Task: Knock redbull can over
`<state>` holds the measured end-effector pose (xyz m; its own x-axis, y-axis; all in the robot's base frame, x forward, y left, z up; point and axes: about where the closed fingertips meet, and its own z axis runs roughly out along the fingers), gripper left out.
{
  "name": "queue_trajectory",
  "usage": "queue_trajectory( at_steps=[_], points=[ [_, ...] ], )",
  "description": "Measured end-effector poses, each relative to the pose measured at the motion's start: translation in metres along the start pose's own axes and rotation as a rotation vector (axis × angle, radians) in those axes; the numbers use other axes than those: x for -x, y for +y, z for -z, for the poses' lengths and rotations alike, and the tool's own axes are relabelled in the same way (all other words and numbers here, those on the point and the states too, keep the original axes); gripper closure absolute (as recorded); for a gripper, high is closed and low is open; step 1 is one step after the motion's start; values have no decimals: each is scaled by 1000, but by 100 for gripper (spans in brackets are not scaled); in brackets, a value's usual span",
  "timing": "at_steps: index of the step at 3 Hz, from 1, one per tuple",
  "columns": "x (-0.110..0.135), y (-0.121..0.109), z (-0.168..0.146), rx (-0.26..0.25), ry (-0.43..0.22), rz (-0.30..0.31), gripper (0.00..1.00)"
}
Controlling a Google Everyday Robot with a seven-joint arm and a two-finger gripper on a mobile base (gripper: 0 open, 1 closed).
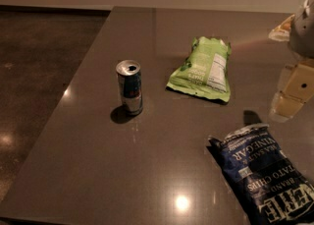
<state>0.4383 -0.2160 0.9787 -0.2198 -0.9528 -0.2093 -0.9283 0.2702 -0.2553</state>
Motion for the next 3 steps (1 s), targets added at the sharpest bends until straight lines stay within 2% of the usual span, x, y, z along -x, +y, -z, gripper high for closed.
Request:
queue_trajectory(
  at_steps=[2, 3],
  points=[
    [4, -3, 1, 16, -18, -5, 0],
    [28, -8, -4, 26, -126, -5, 0]
  ],
)
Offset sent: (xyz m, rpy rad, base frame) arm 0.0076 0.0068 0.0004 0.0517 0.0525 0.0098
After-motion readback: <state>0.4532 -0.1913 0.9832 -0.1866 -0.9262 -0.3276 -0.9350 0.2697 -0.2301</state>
